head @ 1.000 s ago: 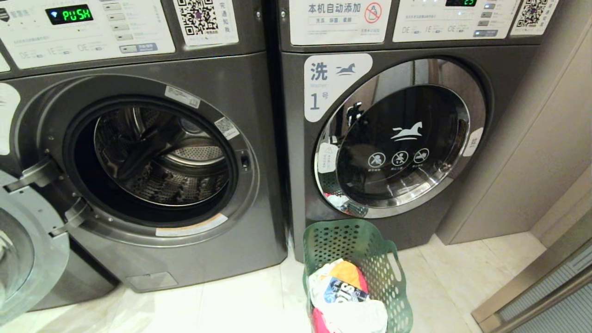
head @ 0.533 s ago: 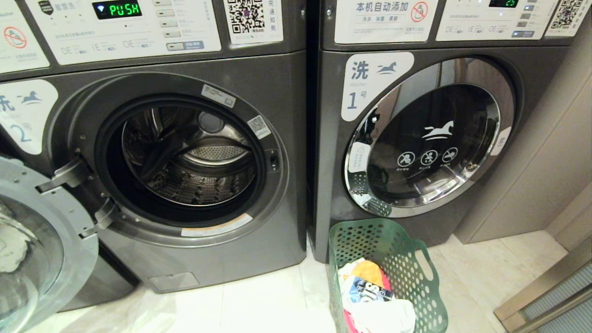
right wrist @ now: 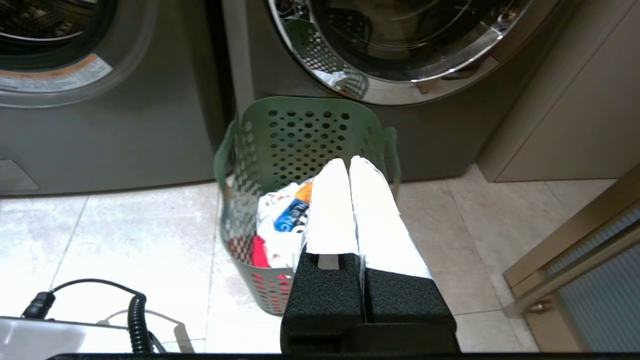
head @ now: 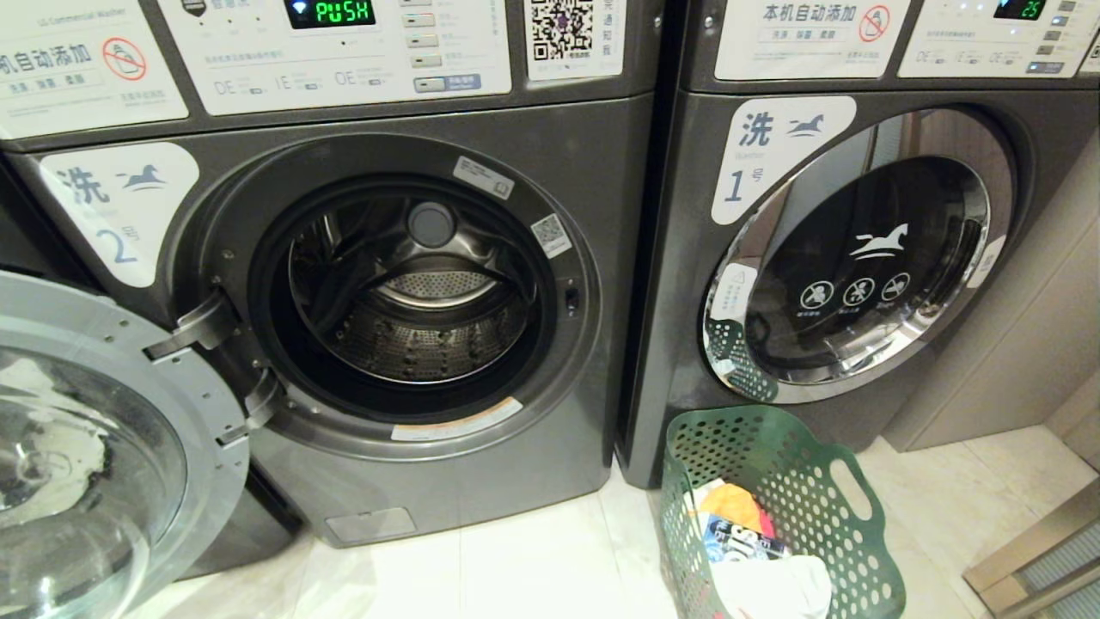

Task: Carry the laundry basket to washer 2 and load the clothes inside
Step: Place the clothes into the washing machine

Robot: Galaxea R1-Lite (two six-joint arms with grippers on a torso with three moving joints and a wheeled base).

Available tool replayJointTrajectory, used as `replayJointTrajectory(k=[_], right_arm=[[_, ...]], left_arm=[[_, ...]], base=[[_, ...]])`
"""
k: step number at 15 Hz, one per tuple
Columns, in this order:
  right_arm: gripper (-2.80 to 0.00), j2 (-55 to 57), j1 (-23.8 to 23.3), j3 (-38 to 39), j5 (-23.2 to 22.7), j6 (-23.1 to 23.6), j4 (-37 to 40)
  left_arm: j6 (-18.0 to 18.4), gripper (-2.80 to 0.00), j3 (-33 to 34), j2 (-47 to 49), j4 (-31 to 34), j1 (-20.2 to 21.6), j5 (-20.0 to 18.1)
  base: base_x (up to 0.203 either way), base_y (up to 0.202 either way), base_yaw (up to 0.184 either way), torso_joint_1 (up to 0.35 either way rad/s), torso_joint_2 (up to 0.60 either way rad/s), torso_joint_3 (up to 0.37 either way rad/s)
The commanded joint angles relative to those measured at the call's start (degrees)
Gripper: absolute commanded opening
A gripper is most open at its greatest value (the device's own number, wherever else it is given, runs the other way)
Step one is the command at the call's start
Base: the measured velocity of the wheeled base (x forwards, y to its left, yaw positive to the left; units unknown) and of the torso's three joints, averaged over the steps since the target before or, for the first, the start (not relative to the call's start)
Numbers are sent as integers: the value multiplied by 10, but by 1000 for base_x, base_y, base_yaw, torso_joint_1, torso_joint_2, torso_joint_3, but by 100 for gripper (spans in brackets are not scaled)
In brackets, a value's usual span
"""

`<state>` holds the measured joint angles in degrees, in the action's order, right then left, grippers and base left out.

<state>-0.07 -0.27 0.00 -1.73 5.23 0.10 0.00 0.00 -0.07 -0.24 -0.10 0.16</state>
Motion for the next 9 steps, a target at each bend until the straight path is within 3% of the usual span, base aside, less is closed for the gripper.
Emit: replayJointTrajectory(k=[1, 6, 9], right_arm=[[-280, 1, 0, 0, 0, 1, 0], [-280, 1, 0, 0, 0, 0, 0], [-280, 1, 0, 0, 0, 0, 0]], left_arm=[[0, -280, 0, 0, 0, 0, 0], [0, -280, 0, 0, 0, 0, 0], [0, -280, 0, 0, 0, 0, 0]], base=[[0, 194, -2, 2, 3, -3], [0, 176, -3, 1, 2, 4], [0, 0, 0, 0, 0, 0]])
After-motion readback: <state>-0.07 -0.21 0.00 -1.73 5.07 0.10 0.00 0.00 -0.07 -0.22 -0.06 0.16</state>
